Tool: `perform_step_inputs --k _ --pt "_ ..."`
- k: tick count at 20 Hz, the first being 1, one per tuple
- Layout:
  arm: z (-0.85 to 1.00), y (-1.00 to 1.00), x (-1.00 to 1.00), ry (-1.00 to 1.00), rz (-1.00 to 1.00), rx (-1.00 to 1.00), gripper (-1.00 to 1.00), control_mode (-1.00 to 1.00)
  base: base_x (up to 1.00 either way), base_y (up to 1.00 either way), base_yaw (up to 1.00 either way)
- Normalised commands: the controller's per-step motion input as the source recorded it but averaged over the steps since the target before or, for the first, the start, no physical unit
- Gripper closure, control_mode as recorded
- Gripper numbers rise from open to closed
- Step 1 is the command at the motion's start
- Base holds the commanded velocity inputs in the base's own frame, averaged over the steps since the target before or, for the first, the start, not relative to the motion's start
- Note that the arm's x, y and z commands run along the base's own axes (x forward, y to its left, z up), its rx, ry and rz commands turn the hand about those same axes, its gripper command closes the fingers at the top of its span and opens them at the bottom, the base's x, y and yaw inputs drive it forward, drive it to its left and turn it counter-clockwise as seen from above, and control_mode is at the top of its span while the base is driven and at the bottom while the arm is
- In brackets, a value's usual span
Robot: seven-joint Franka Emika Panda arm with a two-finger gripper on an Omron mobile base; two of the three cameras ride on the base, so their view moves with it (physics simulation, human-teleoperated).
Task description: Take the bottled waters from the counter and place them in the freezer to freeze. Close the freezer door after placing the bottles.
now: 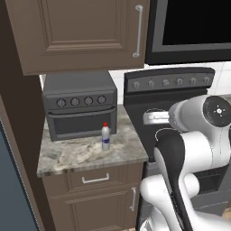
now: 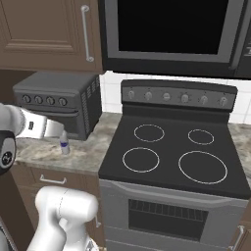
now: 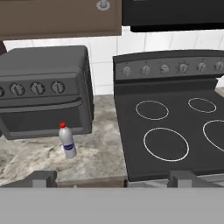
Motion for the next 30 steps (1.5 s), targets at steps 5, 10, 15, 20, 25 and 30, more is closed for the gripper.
perform_step_inputs --k 5,10,15,20,25,30 --pt "-0.21 0.51 0.15 -0.23 0.00 0.03 -1.00 -1.00 0.00 0.00 0.00" --pt "-0.38 0.38 0.02 -0.11 0.00 0.03 -1.00 -1.00 0.00 0.00 0.00" --pt "-0.51 0.29 0.00 -0.09 -0.03 0.00 -1.00 -1.00 0.00 0.00 0.00" --pt "-0.54 0.17 0.00 -0.11 -0.01 0.03 -1.00 -1.00 0.00 0.00 0.00" --pt "-0.67 0.00 0.00 -0.17 0.00 0.03 -1.00 -1.00 0.00 0.00 0.00" --pt "-0.60 0.00 0.00 -0.15 0.00 -0.01 -1.00 -1.00 0.00 0.00 0.00"
